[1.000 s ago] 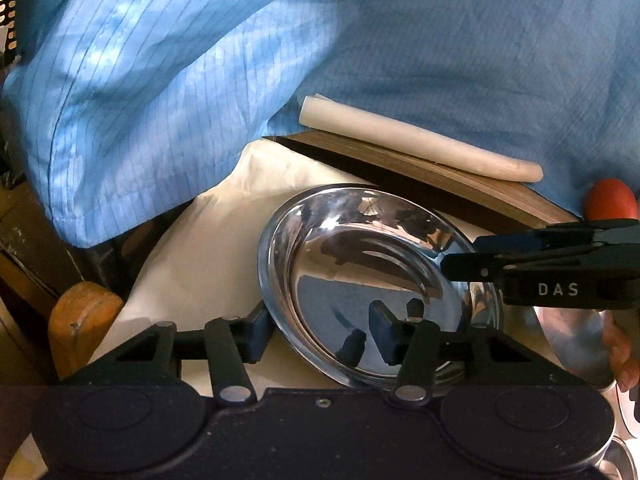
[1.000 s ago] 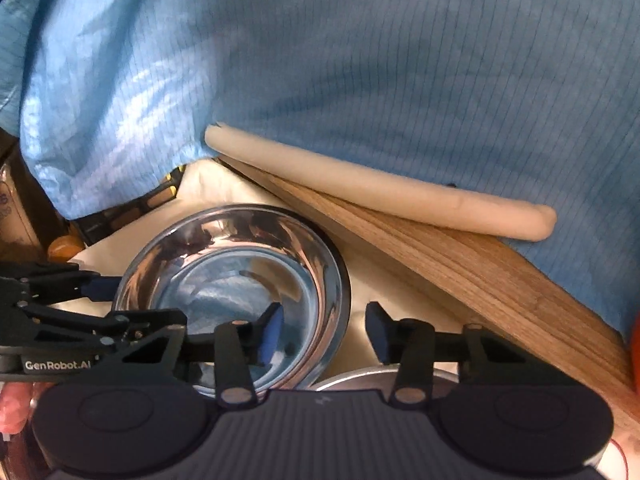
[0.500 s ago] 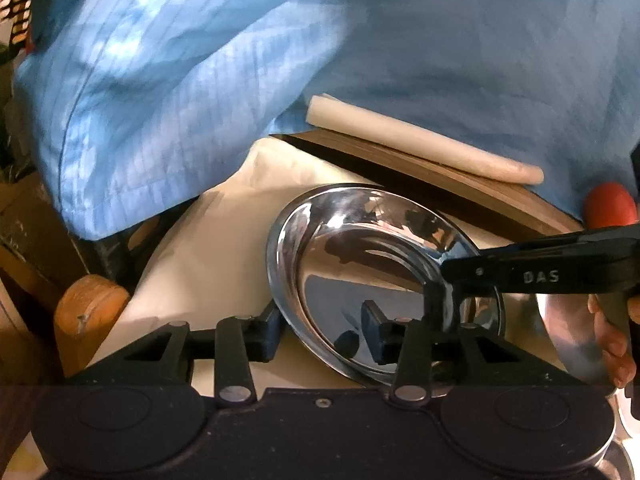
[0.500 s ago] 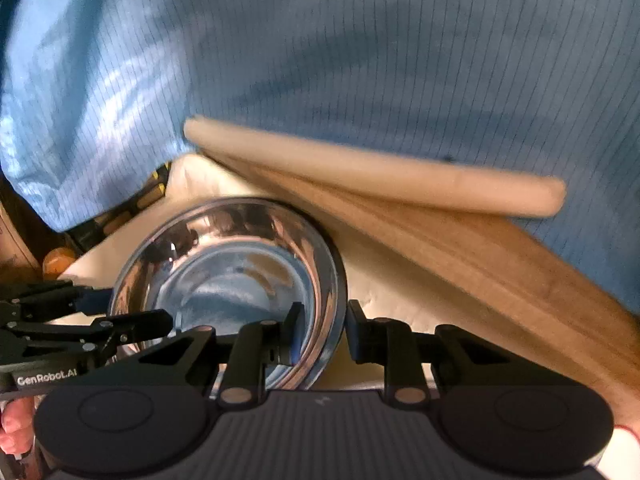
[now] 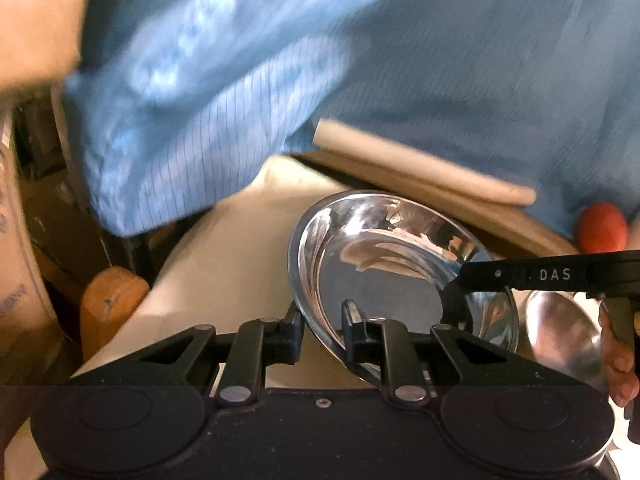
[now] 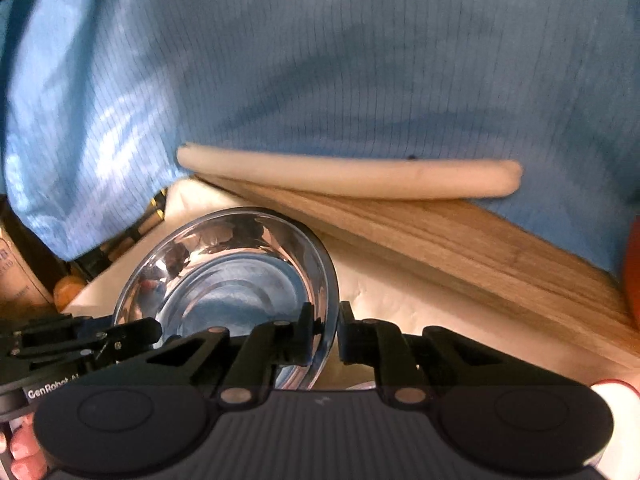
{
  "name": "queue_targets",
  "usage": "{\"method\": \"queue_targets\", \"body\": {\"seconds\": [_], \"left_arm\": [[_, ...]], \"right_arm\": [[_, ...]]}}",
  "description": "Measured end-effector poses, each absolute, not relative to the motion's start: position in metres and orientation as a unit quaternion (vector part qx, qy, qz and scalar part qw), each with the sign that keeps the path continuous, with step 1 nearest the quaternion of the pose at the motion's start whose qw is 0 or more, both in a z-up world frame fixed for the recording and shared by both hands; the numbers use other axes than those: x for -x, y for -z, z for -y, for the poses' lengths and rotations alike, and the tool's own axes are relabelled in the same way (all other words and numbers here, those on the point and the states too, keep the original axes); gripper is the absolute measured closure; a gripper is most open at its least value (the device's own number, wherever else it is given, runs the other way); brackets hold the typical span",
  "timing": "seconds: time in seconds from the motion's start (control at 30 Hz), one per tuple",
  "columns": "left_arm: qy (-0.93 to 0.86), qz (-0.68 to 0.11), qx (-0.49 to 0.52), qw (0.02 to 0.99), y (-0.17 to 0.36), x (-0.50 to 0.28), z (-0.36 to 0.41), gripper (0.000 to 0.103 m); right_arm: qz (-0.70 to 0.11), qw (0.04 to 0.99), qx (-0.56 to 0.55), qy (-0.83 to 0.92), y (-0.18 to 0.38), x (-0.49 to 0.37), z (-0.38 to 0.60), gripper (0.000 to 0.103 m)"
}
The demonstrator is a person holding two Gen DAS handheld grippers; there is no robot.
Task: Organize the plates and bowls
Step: 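Lift the deep steel plate with both grippers and carry it over the smaller steel plate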
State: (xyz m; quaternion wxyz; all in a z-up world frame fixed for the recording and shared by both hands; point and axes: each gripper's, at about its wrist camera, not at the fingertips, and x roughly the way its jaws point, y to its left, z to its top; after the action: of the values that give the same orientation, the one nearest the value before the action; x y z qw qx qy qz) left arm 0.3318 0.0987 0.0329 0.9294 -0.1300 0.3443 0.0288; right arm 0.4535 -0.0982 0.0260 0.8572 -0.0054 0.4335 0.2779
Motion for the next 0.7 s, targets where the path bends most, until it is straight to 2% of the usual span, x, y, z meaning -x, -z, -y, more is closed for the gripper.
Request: {"method": "queue_targets", "body": {"seconds": [0.7], "left_arm": [[-0.036, -0.309, 0.134, 0.941, -0.058, -0.248, -0.102, 0.081]], "right_arm": [[-0.423, 0.847, 0.009, -0.321, -0.054, -0.367, 0.094, 0.089]]}}
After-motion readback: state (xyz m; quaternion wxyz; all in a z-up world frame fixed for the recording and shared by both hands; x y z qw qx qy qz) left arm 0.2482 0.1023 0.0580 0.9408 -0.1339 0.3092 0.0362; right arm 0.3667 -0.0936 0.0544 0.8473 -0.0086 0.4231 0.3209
